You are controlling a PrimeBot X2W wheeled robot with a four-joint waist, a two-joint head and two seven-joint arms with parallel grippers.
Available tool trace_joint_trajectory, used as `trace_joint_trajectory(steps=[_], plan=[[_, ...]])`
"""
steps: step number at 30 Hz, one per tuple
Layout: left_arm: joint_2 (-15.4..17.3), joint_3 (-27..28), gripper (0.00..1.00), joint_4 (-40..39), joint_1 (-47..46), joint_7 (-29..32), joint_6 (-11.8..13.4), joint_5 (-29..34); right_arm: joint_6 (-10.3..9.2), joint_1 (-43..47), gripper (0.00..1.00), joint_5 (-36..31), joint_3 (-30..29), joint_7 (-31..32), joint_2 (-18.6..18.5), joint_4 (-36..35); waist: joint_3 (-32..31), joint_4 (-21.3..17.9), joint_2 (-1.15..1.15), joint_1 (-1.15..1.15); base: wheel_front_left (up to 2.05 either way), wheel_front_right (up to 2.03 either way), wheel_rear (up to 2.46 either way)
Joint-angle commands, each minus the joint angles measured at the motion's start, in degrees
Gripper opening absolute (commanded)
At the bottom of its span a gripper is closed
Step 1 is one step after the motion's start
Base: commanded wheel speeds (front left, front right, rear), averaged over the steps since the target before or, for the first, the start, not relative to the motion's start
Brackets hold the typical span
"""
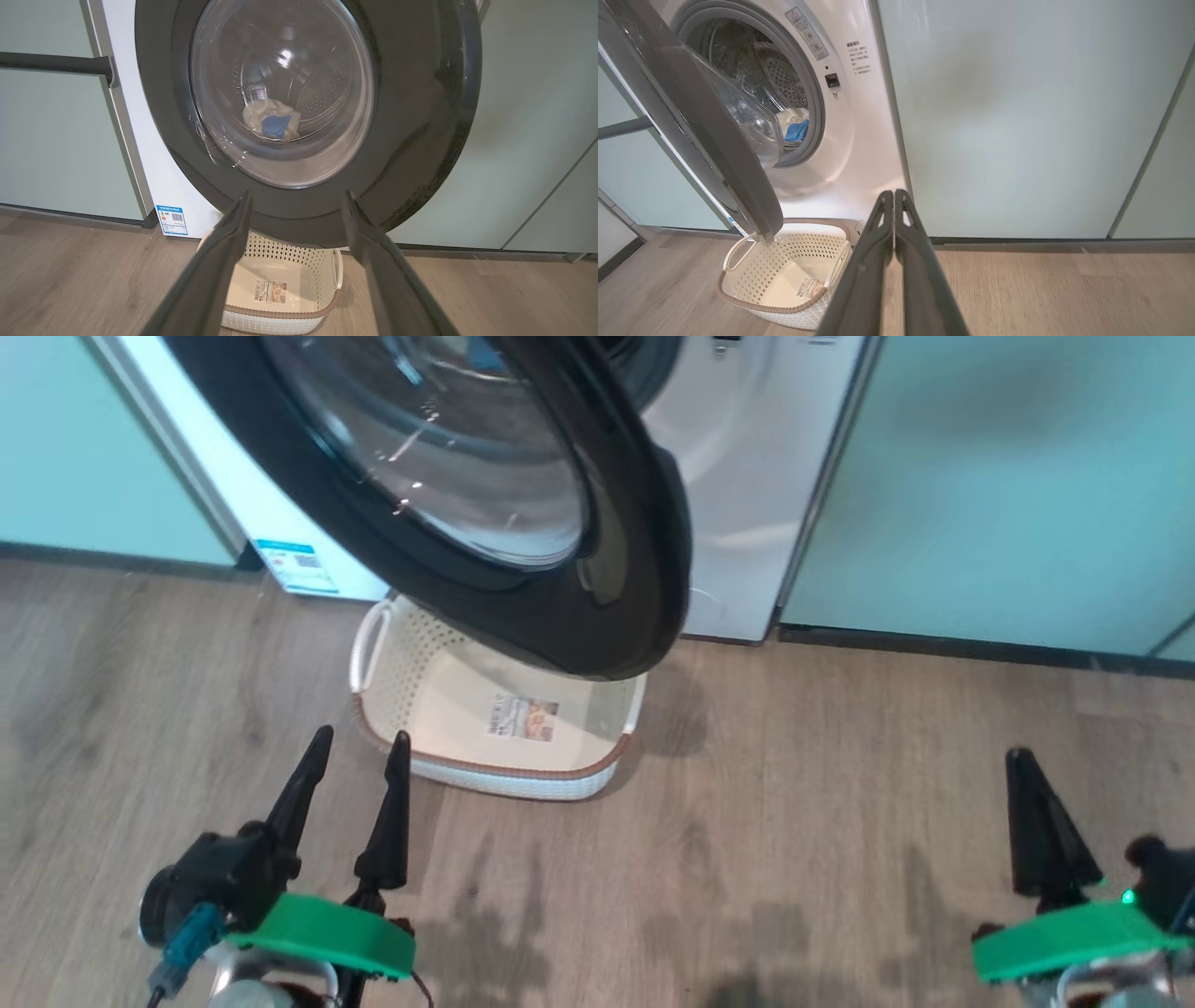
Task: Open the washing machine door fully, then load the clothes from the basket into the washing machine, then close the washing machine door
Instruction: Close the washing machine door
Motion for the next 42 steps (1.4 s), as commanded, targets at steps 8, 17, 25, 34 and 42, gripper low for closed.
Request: trace_joint_trajectory(steps=[8, 17, 25, 34, 42], plan=[[-0.77, 0.10, 1.00, 0.04, -4.19, -1.81, -0.05, 0.22, -0.16, -11.57, 0.00, 1.42, 3.65, -0.54, -3.65, 3.61, 0.12, 7.80, 0.00, 0.00, 0.00, 0.00, 0.00], [-1.20, -1.81, 1.00, 1.67, -5.27, -2.39, -0.66, 0.06, -0.16, -19.48, 0.00, 2.84, 3.70, -0.54, -4.44, 9.97, -0.11, 13.15, 0.00, 0.00, 0.00, 0.00, 0.00], [-2.02, -3.48, 1.00, 2.85, -5.56, -3.22, -0.71, -0.51, -0.16, -25.62, 0.00, 3.30, 3.09, -0.54, -4.38, 15.39, -0.15, 17.20, 0.00, 0.00, 0.00, 0.00, 0.00], [-1.78, -3.61, 1.00, 3.39, -5.45, -3.71, -0.46, -0.56, -0.16, -29.82, 0.00, 3.31, 2.87, -0.54, -3.99, 14.97, -1.07, 18.71, 0.00, 0.00, 0.00, 0.00, 0.00], [-1.19, -3.54, 1.00, 3.21, -5.16, -3.64, -0.04, -0.55, -0.16, -36.10, 0.00, 4.08, 5.63, -0.54, -3.26, 6.28, -1.98, 18.29, 0.00, 0.00, 0.00, 0.00, 0.00]])
